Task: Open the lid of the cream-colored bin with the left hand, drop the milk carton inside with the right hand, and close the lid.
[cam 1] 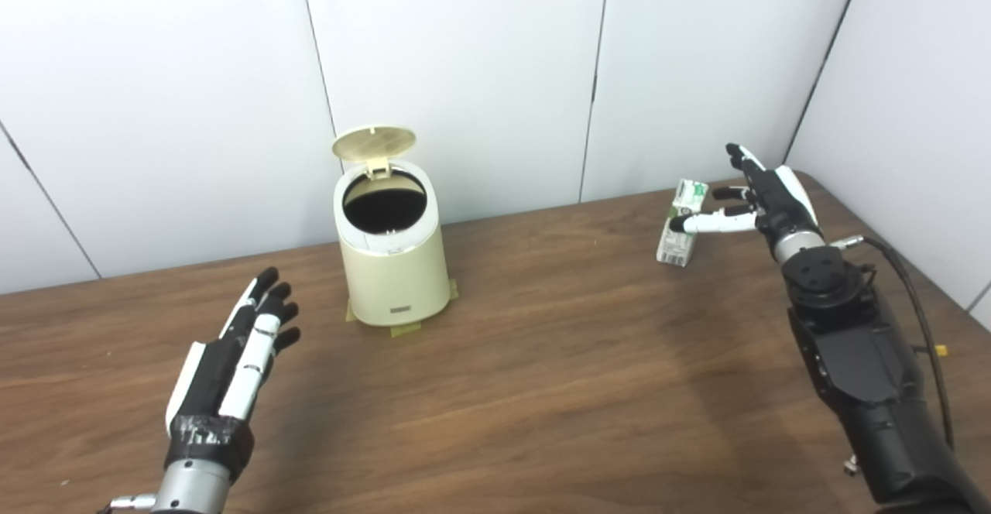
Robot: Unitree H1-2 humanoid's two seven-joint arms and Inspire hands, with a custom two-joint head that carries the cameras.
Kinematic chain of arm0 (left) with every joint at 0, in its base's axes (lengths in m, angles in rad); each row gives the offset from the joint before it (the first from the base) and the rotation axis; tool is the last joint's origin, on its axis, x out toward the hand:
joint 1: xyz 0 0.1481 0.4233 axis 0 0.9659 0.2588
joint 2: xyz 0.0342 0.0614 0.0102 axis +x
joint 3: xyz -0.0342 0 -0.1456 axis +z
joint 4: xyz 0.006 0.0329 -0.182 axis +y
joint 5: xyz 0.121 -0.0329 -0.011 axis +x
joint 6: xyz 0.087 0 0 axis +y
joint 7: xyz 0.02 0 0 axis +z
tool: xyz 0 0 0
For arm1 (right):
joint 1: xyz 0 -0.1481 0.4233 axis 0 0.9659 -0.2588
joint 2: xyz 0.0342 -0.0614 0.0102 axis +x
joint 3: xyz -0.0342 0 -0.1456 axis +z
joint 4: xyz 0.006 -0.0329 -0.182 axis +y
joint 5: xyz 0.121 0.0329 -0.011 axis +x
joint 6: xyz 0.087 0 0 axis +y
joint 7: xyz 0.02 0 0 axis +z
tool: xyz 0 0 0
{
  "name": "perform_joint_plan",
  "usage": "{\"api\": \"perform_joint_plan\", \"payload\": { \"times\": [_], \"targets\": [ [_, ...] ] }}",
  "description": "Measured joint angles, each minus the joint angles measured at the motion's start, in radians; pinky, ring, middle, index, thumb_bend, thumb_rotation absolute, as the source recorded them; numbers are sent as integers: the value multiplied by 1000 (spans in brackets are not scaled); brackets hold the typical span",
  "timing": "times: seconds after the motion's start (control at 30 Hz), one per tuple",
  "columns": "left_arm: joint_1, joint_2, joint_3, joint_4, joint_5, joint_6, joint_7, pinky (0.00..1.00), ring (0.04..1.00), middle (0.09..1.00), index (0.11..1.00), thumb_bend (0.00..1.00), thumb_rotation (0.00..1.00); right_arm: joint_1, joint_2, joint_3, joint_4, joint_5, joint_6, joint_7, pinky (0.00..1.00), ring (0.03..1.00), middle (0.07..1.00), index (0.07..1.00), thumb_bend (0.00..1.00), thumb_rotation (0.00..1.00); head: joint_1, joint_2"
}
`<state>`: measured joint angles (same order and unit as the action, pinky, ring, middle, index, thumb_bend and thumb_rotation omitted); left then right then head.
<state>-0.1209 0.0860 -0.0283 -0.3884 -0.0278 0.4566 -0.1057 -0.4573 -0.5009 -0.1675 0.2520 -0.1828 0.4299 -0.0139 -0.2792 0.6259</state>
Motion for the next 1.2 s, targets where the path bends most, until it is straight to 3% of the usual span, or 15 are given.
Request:
{"api": "perform_joint_plan", "payload": {
  "times": [0.17, 0.3, 0.4, 0.5, 0.53, 0.57, 0.6, 0.7, 0.73, 0.83, 0.9, 0.97, 1.03, 1.1, 1.2],
  "targets": [
    [2, 11, -6, -6, -2, 12, -16, 900, 915, 938, 975, 410, 783, -23, -3, 21, 47, -12, -1, -5, 671, 847, 926, 930, 972, 85, 2, 3],
    [2, 15, -7, -26, -1, 14, -19, 910, 914, 936, 973, 404, 796, -24, -2, 36, 76, -21, -4, -6, 600, 826, 922, 922, 965, 68, 3, 3],
    [3, 20, -7, -28, -1, 14, -21, 918, 919, 941, 972, 412, 807, -24, -2, 35, 78, -17, -12, -6, 483, 776, 926, 920, 944, 42, 3, 5],
    [3, 25, -7, -28, -1, 14, -23, 918, 920, 941, 972, 416, 807, -24, -2, 39, 78, -16, -12, -6, 467, 724, 887, 887, 945, 68, 0, 5],
    [3, 27, -7, -28, -1, 14, -23, 918, 921, 942, 972, 415, 805, -24, -2, 47, 79, -21, -15, -6, 352, 549, 800, 877, 950, 69, 2, 6],
    [3, 28, -7, -28, -1, 14, -23, 921, 922, 943, 971, 411, 805, -24, -2, 56, 81, -26, -20, -7, 223, 359, 626, 869, 949, 78, 2, 6],
    [3, 28, -7, -28, -2, 15, -23, 920, 922, 943, 971, 412, 809, -24, -3, 68, 88, -33, -32, -8, 187, 317, 577, 863, 952, 92, 2, 6],
    [3, 29, -10, -28, -2, 15, -24, 920, 923, 945, 972, 417, 816, -24, -4, 83, 96, -44, -38, -13, 309, 506, 755, 867, 947, 109, 5, 8],
    [2, 30, -12, -28, -1, 15, -25, 924, 926, 946, 973, 422, 821, -24, -3, 87, 96, -44, -38, -11, 300, 498, 778, 867, 948, 113, 5, 8],
    [3, 37, -21, -28, -1, 15, -30, 930, 930, 944, 972, 436, 830, -24, -2, 89, 98, -44, -39, -12, 381, 598, 814, 860, 945, 125, 9, 8],
    [3, 45, -26, -28, 0, 15, -33, 927, 930, 944, 974, 438, 834, -24, -2, 92, 104, -44, -49, -15, 523, 674, 775, 828, 942, 122, 9, 9],
    [3, 54, -30, -28, 0, 15, -40, 925, 931, 945, 976, 437, 831, -24, -2, 93, 117, -44, -62, -19, 539, 669, 740, 787, 943, 117, 9, 9],
    [3, 56, -31, -28, -1, 16, -46, 925, 934, 948, 979, 443, 821, -24, -2, 91, 145, -43, -117, -28, 561, 643, 688, 721, 935, 104, 9, 11],
    [4, 55, -30, -29, -2, 16, -48, 927, 935, 950, 978, 441, 827, -24, -1, 91, 170, -45, -165, -45, 501, 572, 613, 633, 908, 86, 9, 11],
    [9, 54, -30, -28, -4, 16, -48, 927, 931, 949, 980, 428, 838, -22, 1, 91, 182, -62, -211, -83, 440, 514, 560, 591, 885, 111, 9, 11]
  ]
}}
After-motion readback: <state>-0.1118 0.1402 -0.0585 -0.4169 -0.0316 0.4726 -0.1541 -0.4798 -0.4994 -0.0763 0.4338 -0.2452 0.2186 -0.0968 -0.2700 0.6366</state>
